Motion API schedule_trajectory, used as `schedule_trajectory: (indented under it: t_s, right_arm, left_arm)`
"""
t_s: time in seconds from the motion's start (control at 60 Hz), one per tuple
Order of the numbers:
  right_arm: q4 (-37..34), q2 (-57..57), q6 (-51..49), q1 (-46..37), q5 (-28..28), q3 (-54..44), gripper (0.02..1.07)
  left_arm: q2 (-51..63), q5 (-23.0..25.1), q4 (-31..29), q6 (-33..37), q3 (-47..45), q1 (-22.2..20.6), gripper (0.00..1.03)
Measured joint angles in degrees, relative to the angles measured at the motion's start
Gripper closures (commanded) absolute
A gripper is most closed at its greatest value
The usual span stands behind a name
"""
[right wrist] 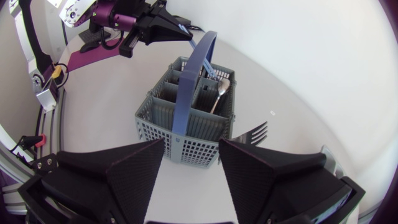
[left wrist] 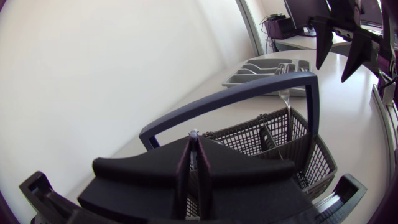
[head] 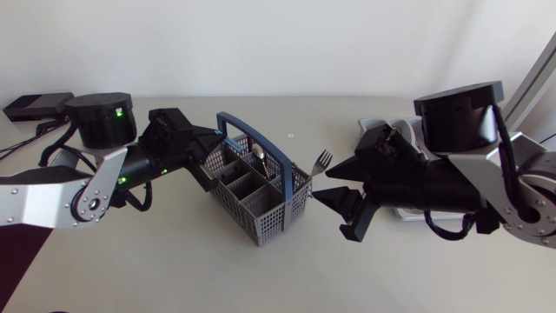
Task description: Sort the cutlery from the basket into the organizer compartments.
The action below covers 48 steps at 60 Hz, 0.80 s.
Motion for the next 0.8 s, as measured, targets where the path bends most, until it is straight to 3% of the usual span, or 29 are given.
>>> schedule_trajectory:
  t_s: [0.417, 0.617, 0.7, 0.8]
  right_arm:
    - [-1.03, -2.27, 0.94, 4.55, 4.04, 0.33, 0.43]
    - [-1.22, -4.66, 0.9, 5.84, 4.46, 0.72, 0.34]
    - [-1.42, -6.1, 0.9, 6.34, 4.5, 0.87, 0.31]
    - [-2.21, -7.3, 0.87, 7.3, 4.7, 1.29, 0.31]
  left_arm:
    - [-18.97, 0.0, -1.29, -2.69, -6.99, 1.25, 1.0]
    - [-28.3, 0.0, -9.46, -2.97, -7.04, 1.25, 1.0]
    - [-30.8, 0.52, -15.43, -2.97, -6.38, 1.25, 1.0]
    - [-31.8, 4.72, -25.22, -2.97, -3.34, 2.73, 1.0]
